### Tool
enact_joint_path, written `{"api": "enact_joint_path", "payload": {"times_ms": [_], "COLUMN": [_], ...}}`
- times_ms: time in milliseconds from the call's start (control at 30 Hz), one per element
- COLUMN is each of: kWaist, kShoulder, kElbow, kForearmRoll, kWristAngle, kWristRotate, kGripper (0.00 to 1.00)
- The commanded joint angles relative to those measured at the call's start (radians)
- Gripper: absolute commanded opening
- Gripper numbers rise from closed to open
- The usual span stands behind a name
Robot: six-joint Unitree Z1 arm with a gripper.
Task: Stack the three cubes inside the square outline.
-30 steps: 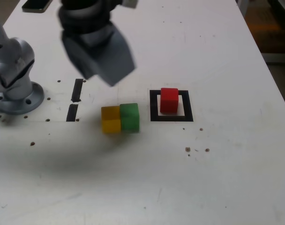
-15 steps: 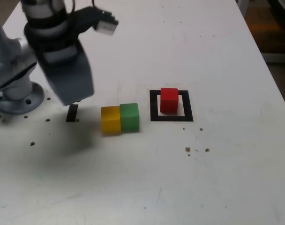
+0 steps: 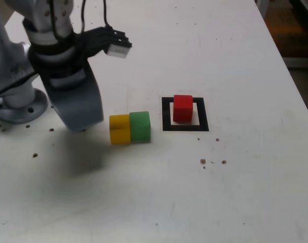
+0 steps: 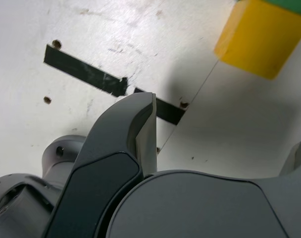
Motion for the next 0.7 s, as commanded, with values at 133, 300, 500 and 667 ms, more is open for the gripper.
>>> {"api": "enact_joint_path", "payload": {"times_ms": [133,300,500,667], "kWaist": [-0.002,-0.002,-0.002,0.002], "kShoulder": [0.066,0.115,0.162,0.193], "kElbow": [-0.025,-0.038,-0.057,-0.075], "kForearmRoll": [-0.018,-0.026,-0.017,-0.017], "kWristAngle": [0.013,0.027,0.063,0.097], "kWristRotate": [-0.001,-0.004,-0.018,-0.040], "kGripper": [0.99,0.99,0.99,0.99]}}
